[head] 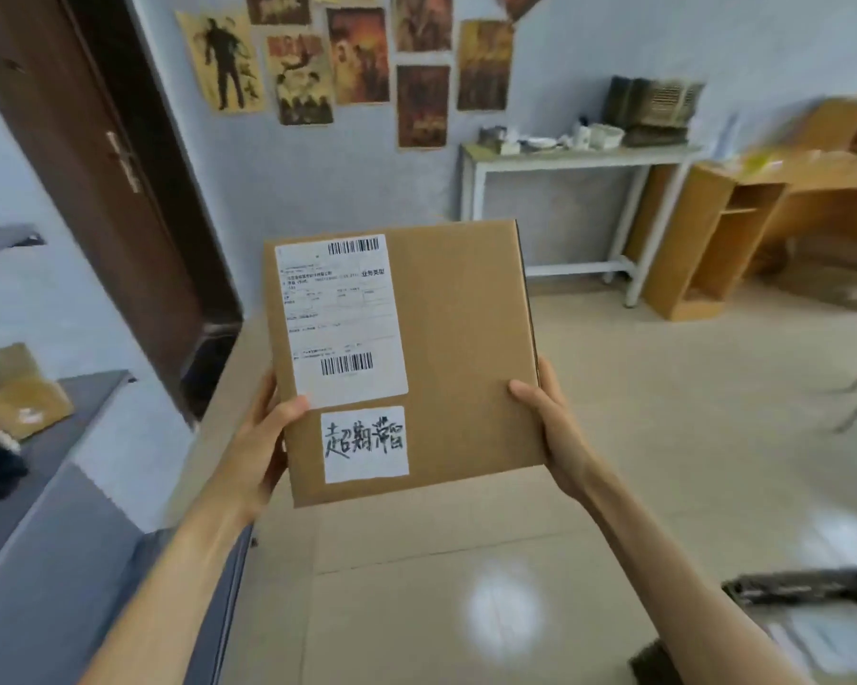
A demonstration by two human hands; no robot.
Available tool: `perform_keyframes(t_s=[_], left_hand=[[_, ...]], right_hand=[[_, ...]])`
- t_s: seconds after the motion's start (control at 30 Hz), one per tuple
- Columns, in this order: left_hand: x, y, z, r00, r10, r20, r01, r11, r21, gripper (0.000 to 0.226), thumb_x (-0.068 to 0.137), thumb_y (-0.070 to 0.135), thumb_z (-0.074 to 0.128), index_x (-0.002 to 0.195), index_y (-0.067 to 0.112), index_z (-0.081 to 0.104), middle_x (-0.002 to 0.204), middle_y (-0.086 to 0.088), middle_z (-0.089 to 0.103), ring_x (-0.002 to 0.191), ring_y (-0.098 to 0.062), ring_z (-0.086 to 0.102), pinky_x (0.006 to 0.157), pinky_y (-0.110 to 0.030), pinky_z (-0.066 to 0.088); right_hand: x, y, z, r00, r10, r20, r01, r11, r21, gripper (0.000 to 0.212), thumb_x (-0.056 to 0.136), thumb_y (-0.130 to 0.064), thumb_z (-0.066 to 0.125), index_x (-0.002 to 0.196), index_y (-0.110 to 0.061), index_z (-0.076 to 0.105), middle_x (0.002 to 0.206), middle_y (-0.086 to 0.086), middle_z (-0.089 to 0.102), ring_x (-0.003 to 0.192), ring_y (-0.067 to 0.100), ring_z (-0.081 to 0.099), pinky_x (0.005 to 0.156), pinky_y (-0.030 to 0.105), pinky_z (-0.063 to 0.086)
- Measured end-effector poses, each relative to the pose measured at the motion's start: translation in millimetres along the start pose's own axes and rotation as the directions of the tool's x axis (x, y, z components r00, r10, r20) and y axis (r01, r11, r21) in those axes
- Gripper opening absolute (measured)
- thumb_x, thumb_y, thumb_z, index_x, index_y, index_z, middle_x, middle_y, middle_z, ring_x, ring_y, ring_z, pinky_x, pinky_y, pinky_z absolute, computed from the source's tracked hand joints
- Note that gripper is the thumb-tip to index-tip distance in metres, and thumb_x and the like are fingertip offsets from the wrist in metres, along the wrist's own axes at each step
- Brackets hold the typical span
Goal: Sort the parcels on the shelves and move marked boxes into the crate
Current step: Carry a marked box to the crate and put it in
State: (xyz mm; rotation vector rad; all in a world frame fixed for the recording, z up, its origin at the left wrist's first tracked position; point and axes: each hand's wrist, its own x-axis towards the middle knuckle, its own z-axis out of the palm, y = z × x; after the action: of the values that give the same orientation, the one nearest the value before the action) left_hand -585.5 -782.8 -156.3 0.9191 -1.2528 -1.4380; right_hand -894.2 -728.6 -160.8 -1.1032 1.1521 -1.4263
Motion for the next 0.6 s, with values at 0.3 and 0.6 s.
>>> perform_keyframes(t_s=[0.3, 0.6], left_hand=[[42, -67, 302, 0.798, -0.193, 0.572, 0.157, 0.981, 0.112, 0.059, 0.069, 0.044, 0.07, 0.125, 0.05, 0.051, 0.122, 0.01, 0.066, 0.102, -0.017, 0.069, 0.07, -0.033, 0.06], [-3, -190, 564, 0.506, -0.403, 0.763, 0.235, 0.915, 0.327, 0.063, 0.07, 0.047, 0.073, 0.128, 0.043, 0.05, 0.12, 0.005, 0.068, 0.1, -0.023, 0.07, 0.07, -0.039, 0.058]], right_hand=[[-175, -25, -244, 0.81, -0.028, -0.586, 0.045, 0.999, 0.014, 0.054, 0.074, -0.043, 0.069, 0.123, -0.046, 0.046, 0.114, -0.018, 0.066, 0.097, 0.006, 0.068, 0.069, 0.019, 0.054], [-332, 22, -418, 0.523, 0.156, -0.838, -0.044, 0.987, 0.157, 0.059, 0.075, -0.046, 0.065, 0.126, -0.046, 0.036, 0.118, -0.005, 0.059, 0.09, 0.012, 0.07, 0.067, 0.028, 0.057]])
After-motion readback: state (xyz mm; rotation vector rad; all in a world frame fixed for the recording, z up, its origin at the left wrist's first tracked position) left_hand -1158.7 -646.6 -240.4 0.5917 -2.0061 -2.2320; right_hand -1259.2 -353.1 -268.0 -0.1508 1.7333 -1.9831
